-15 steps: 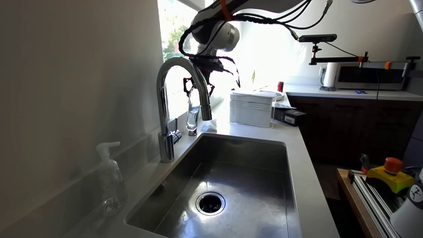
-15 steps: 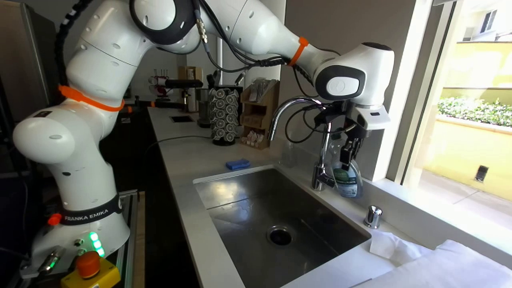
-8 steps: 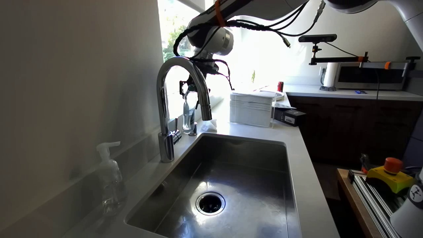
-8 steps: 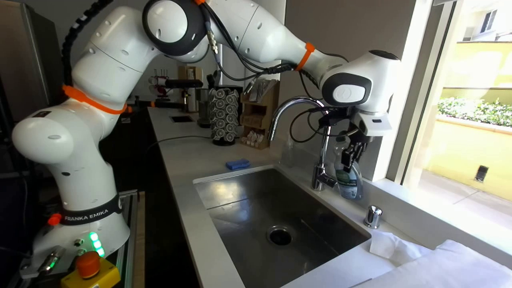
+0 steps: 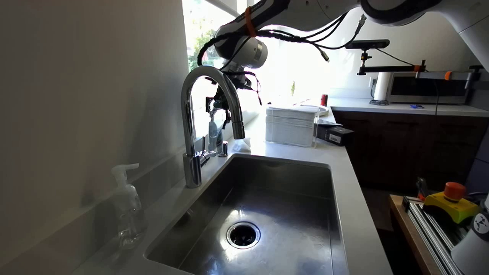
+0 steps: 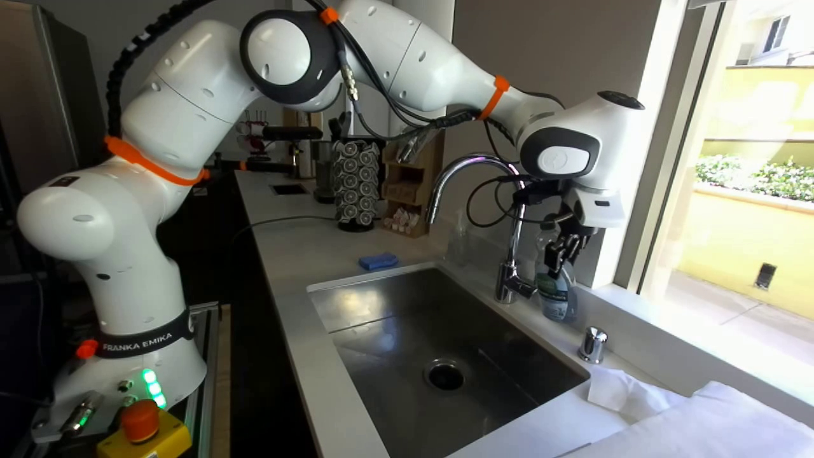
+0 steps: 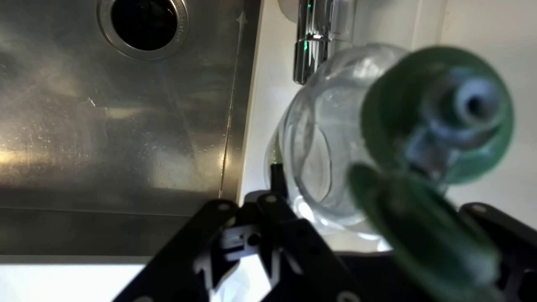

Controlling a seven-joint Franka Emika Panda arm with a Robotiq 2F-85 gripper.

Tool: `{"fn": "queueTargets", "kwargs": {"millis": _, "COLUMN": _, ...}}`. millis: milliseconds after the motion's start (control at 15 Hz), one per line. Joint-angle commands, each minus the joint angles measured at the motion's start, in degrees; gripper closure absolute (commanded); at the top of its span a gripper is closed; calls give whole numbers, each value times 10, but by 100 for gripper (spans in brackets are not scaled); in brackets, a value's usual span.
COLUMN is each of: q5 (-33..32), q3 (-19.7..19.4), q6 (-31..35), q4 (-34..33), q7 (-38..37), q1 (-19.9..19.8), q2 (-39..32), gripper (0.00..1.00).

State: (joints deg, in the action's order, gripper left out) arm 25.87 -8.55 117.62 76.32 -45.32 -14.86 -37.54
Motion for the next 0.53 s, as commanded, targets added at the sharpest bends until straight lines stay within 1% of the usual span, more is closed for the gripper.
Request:
{"fn": "queueTargets", "kwargs": {"millis": 0, "q5": 21, "q3": 10, "q6": -24, "q4": -38, "q7": -27, "q1": -17, "q2": -22, "gripper": 73}}
{"fn": "queueTargets", "kwargs": {"millis": 467, "q5": 46, "q3": 22, "q6": -28, "q4": -50, "q7": -53, "q1": -35, "q2": -40, "gripper": 73}}
